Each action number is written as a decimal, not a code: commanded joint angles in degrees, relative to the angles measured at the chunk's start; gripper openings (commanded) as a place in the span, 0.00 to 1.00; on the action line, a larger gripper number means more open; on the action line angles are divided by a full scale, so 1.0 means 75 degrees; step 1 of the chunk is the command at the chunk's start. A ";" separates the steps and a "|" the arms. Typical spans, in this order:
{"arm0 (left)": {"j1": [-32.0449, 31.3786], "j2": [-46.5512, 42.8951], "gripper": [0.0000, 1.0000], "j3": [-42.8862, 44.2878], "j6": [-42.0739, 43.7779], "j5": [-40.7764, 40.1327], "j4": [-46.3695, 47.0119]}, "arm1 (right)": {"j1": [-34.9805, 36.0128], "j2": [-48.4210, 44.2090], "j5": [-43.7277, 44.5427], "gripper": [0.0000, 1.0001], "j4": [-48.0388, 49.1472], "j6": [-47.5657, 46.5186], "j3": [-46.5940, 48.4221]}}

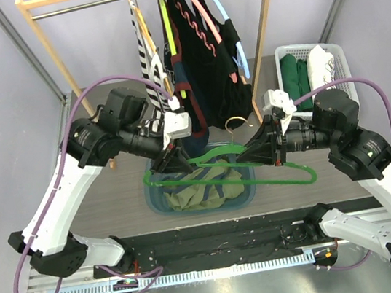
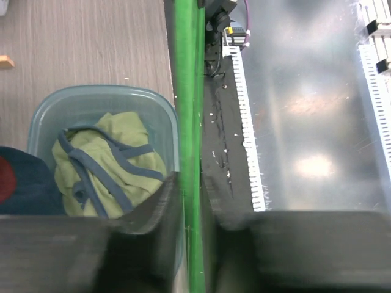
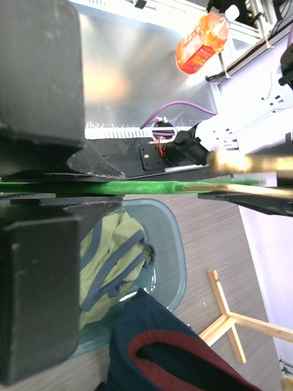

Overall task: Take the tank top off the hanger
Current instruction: Place the hanger at the clothesline.

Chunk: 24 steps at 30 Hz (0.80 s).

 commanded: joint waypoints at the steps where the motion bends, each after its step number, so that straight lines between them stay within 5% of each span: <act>1: -0.0043 0.0021 0.12 0.0258 -0.0188 0.0107 0.0277 | 0.0018 -0.0131 -0.0020 0.01 0.0601 0.0065 0.0024; 4: -0.0043 0.0010 0.01 0.0316 -0.0199 -0.0069 0.0254 | 0.0018 -0.0154 0.0108 0.01 0.0624 0.0053 -0.0034; 8: -0.0043 -0.0177 0.00 0.0363 -0.0013 -0.0478 0.0102 | 0.0007 -0.0283 0.0518 0.02 0.0706 0.0135 -0.0139; 11: -0.0043 -0.0493 0.00 0.0433 0.0234 -0.1215 0.0054 | 0.0007 -0.0505 0.1115 0.30 0.0892 0.0159 -0.0280; 15: 0.0120 -0.1206 0.00 0.0422 0.0585 -0.2364 -0.0028 | 0.0018 -0.1009 0.2204 0.47 0.1220 0.0568 -0.0514; 20: 0.0869 -0.2309 0.00 0.0141 0.0878 -0.2612 -0.0168 | 0.0018 -0.1618 0.4020 0.62 0.1502 0.0791 -0.0702; 24: 0.1433 -0.3223 0.00 -0.0187 0.1113 -0.2612 -0.0520 | 0.0018 -0.1690 0.5111 0.64 0.1479 0.0839 -0.0597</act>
